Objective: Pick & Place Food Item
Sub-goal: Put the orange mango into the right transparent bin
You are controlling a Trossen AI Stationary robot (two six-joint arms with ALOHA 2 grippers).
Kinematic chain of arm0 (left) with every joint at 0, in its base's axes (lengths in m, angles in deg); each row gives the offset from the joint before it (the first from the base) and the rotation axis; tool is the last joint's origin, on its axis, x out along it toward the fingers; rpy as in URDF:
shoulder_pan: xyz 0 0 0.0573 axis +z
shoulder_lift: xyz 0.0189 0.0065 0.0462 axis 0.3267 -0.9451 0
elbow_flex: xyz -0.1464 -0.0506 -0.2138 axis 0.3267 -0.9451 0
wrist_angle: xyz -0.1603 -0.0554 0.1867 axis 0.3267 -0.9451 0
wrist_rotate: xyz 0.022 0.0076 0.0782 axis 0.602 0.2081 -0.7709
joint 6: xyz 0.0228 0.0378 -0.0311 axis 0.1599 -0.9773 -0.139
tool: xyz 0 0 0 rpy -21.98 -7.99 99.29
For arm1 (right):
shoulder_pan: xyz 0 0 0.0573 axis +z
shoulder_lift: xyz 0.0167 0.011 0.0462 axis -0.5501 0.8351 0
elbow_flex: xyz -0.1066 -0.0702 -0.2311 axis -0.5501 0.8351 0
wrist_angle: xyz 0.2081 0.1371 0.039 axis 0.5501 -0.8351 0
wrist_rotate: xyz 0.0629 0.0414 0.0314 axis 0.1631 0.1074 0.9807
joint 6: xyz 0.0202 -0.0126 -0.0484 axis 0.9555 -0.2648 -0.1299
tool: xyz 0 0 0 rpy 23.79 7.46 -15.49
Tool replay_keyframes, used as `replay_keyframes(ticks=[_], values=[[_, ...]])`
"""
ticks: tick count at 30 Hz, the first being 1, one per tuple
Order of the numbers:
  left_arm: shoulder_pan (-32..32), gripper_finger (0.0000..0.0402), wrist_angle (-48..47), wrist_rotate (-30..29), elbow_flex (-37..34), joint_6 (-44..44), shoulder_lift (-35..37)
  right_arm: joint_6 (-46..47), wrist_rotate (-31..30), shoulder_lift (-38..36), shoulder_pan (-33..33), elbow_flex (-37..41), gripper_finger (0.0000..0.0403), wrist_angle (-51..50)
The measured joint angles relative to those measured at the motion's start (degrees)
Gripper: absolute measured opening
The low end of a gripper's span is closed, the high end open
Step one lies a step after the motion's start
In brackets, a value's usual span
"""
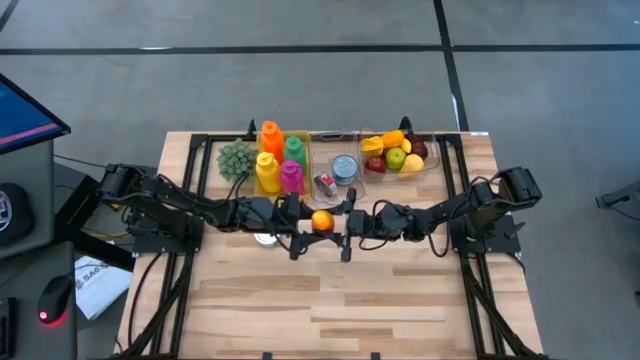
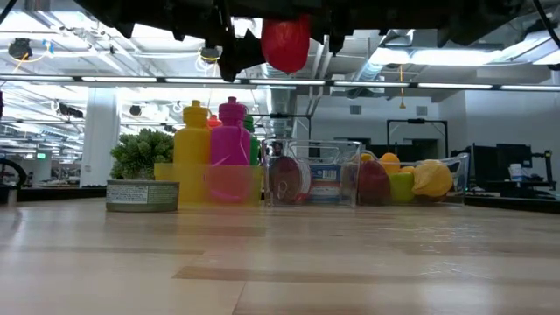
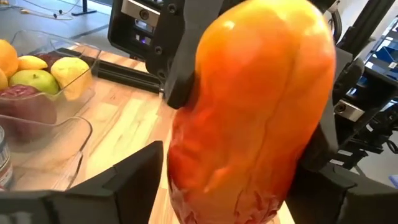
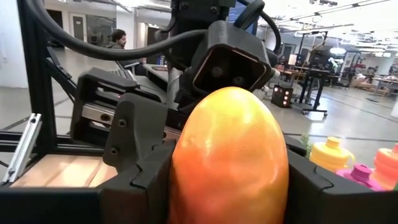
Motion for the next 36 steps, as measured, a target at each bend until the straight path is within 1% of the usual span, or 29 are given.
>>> replay_keyframes(ticks=[8, 12, 15, 17, 20, 23, 27, 30, 33, 36], values=[[-0.1, 0.0340, 0.8, -0.3, 0.0, -0.4, 0.0, 0.1, 0.3, -0.1, 0.0, 0.0, 0.0202, 0.2], [0.0, 0.0366, 0.1, 1.7, 0.0, -0.9, 0.6, -0.7, -2.3, -0.1, 0.1, -0.1, 0.0202, 0.2], [0.0, 0.0378, -0.6, 2.0, 0.0, -5.6, 2.7, -0.9, -2.3, -1.6, -0.1, -0.2, 0.0202, -0.9], [0.0, 0.0382, -0.8, 2.3, 0.0, -8.5, 4.4, -1.0, -3.9, -3.0, -0.1, -0.1, 0.0202, -2.7], [-0.1, 0.0383, -2.8, 2.7, 0.2, -11.8, 7.7, -1.2, -9.5, -5.4, -0.1, 0.0, 0.0202, -6.6], [-0.1, 0.0381, -4.5, 2.8, 0.1, -11.8, 10.8, -1.2, -18.4, -9.3, -0.2, 0.0, 0.0202, -12.5], [-0.1, 0.0379, -7.7, 2.9, 0.1, -11.8, 14.9, -1.1, -31.0, -13.3, -1.3, 0.0, 0.0203, -24.0], [-0.1, 0.0380, -9.9, 2.9, 0.1, -11.8, 17.0, 0.4, -38.6, -15.9, -2.8, 0.0, 0.0203, -31.9], [-0.1, 0.0378, -11.0, 2.9, 0.1, -11.8, 18.3, 5.1, -41.6, -17.7, -5.5, 0.0, 0.0203, -41.1], [-0.1, 0.0375, -11.0, 3.0, 0.1, -11.8, 18.3, 10.5, -41.9, -19.5, -9.3, 0.0, 0.0204, -49.6]])
